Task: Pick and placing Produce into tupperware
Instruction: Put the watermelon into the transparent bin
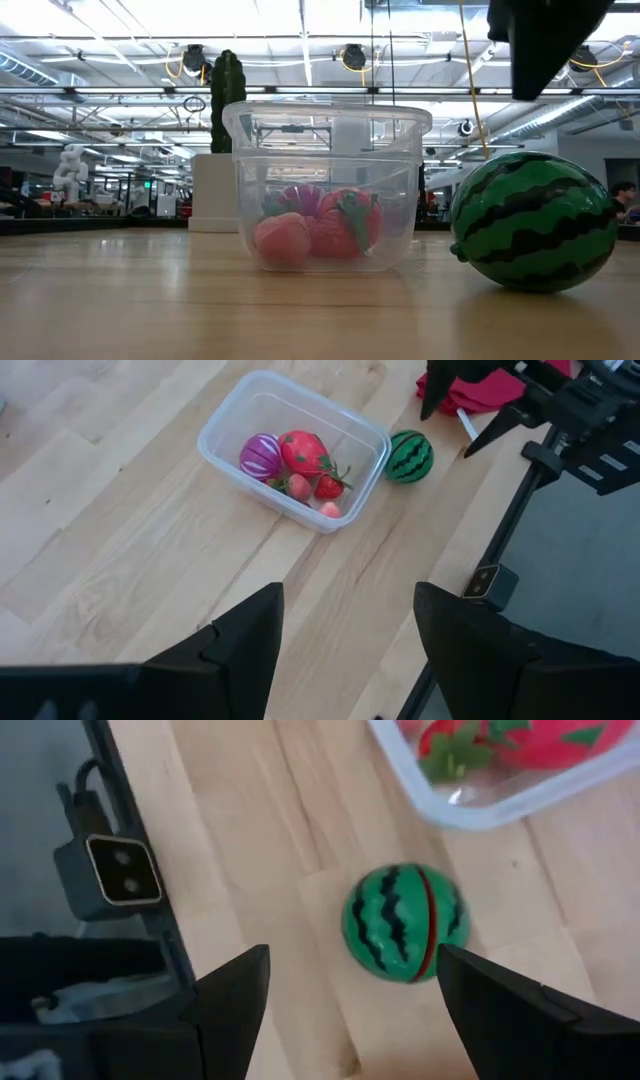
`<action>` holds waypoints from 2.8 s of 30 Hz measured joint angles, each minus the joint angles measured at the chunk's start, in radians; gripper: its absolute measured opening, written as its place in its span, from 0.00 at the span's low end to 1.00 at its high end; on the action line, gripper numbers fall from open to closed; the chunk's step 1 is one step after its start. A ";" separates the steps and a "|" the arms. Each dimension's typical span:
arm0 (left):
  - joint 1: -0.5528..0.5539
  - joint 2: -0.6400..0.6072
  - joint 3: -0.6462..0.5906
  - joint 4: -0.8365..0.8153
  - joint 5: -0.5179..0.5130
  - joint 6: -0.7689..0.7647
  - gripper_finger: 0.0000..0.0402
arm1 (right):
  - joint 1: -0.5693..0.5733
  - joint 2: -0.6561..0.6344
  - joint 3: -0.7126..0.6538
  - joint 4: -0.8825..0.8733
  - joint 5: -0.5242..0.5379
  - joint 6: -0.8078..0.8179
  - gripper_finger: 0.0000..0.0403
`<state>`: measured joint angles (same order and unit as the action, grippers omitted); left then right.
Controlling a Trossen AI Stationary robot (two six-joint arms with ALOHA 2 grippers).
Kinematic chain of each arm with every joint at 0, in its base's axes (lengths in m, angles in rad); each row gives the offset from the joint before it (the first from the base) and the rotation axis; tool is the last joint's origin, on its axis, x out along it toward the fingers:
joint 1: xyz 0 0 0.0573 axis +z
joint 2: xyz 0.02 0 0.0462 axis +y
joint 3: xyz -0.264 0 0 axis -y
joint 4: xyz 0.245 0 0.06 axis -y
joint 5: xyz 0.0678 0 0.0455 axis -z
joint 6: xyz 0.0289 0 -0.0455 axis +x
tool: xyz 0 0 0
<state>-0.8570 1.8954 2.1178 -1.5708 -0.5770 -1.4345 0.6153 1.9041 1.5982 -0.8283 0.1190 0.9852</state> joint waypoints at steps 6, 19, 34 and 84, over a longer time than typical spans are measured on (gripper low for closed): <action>0.000 0.000 0.000 0.000 0.000 0.011 0.57 | -0.001 0.000 0.000 0.002 -0.078 -0.004 0.69; 0.000 0.000 0.000 0.000 0.000 0.018 0.57 | -0.001 0.000 0.000 0.048 -0.130 -0.123 0.75; 0.000 0.000 0.000 0.000 -0.009 0.013 0.57 | -0.013 0.000 0.000 0.069 -0.185 -0.184 0.98; 0.006 0.000 0.000 0.000 -0.009 0.045 0.57 | -0.134 0.000 -0.256 0.266 -0.200 -0.107 0.98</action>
<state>-0.8513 1.8954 2.1178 -1.5711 -0.5859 -1.3899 0.4809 1.9038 1.3426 -0.5625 -0.0809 0.8783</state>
